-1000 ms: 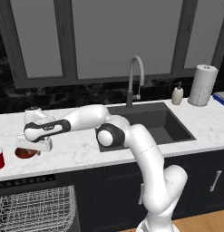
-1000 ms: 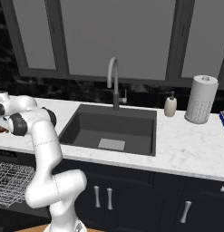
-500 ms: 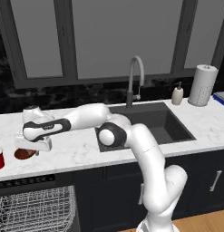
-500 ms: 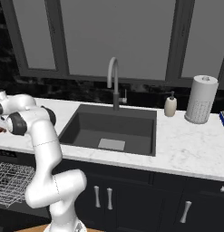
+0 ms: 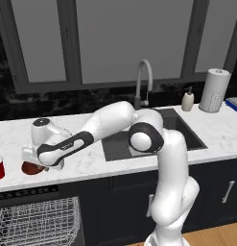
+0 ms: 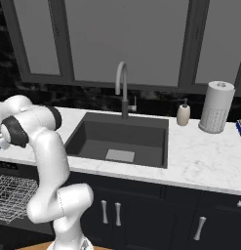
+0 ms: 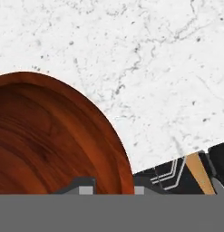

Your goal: Pick up the cup and bowl from the counter, place them in the dishwasher, and close the dishwasher door.

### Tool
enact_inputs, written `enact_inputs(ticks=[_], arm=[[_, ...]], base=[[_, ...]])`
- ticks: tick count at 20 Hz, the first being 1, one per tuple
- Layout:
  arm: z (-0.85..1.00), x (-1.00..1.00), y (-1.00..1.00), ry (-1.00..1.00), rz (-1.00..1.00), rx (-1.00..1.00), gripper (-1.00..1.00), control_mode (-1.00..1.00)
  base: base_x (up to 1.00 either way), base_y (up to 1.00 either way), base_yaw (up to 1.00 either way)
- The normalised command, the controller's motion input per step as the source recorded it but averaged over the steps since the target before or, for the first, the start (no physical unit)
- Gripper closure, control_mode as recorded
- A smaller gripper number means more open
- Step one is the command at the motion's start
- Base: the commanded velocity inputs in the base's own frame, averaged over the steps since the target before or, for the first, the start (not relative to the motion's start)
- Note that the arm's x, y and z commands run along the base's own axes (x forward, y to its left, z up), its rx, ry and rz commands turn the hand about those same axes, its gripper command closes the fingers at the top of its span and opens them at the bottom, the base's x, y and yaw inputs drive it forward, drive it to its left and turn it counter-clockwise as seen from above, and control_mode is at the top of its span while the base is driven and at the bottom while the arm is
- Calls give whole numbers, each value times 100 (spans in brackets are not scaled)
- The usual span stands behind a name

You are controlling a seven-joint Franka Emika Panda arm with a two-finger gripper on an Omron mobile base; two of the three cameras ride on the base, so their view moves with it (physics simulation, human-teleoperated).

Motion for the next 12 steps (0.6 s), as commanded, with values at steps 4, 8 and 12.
enact_inputs(ticks=[4,8,12], arm=[[2,-100,-57,-22,-9,23,100,-100],[26,-100,-6,-14,-1,17,100,-100],[43,-93,4,0,0,4,100,-100]], base=[[0,0,0],[0,0,0],[0,0,0]])
